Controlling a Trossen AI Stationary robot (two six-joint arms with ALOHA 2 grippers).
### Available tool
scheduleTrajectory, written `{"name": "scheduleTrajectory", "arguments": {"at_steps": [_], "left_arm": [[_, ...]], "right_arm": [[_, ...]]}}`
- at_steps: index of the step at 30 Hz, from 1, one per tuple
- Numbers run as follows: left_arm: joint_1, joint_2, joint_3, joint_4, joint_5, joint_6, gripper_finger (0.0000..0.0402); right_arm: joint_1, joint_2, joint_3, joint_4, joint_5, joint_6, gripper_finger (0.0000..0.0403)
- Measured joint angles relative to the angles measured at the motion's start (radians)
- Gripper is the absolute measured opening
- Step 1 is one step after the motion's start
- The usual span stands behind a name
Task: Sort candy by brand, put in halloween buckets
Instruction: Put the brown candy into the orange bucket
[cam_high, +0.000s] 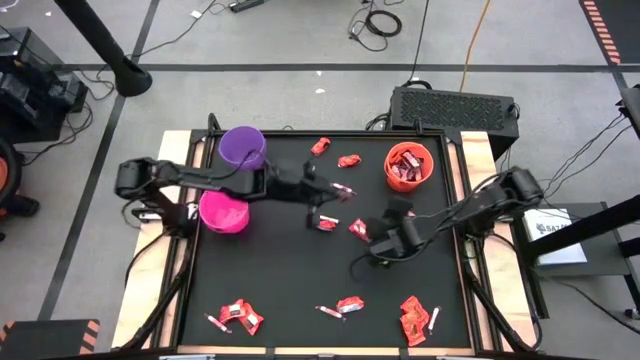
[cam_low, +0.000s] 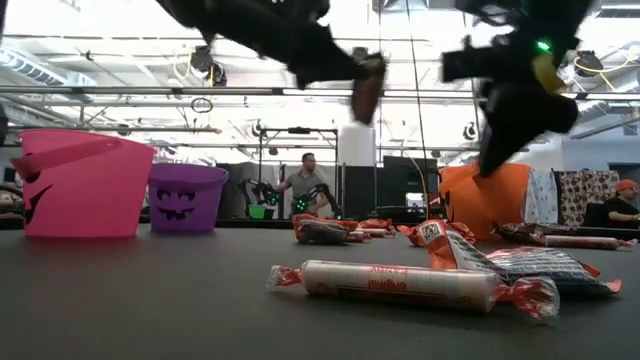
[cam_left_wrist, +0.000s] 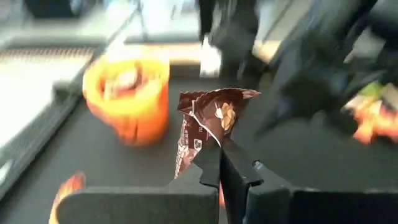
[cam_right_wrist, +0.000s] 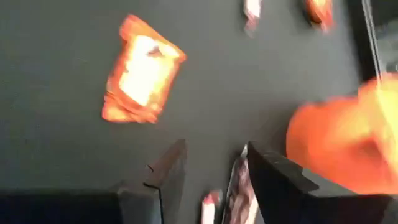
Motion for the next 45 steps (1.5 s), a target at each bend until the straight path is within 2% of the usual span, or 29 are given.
{"name": "scheduleTrajectory", "arguments": {"at_steps": [3, 9, 16, 22, 29, 39, 45], "left_arm": [[0.073, 0.114, 0.079, 0.169, 0.116, 0.0, 0.0002], [0.138, 0.403, 0.401, 0.164, 0.184, -0.072, 0.0002], [0.18, 0.682, 0.788, 0.024, 0.206, -0.127, 0.0002], [0.195, 0.829, 0.993, 0.01, 0.261, -0.153, 0.0002], [0.192, 0.868, 1.026, -0.001, 0.269, -0.136, 0.0008], [0.163, 0.863, 1.027, 0.01, 0.261, -0.098, 0.0112], [0.164, 0.839, 1.026, -0.043, 0.273, -0.1, 0.0137]], "right_arm": [[0.019, -0.069, -0.117, 0.039, 0.007, 0.14, 0.0162], [0.043, -0.147, -0.261, 0.086, 0.012, 0.297, 0.0162], [0.058, -0.149, -0.271, 0.121, 0.009, 0.331, 0.0162], [0.089, -0.149, -0.271, 0.136, 0.006, 0.32, 0.0162], [0.134, -0.149, -0.271, 0.157, 0.003, 0.323, 0.0162], [0.145, -0.149, -0.271, 0.161, 0.003, 0.325, 0.0162], [0.145, -0.149, -0.271, 0.16, -0.009, 0.348, 0.0162]]}}
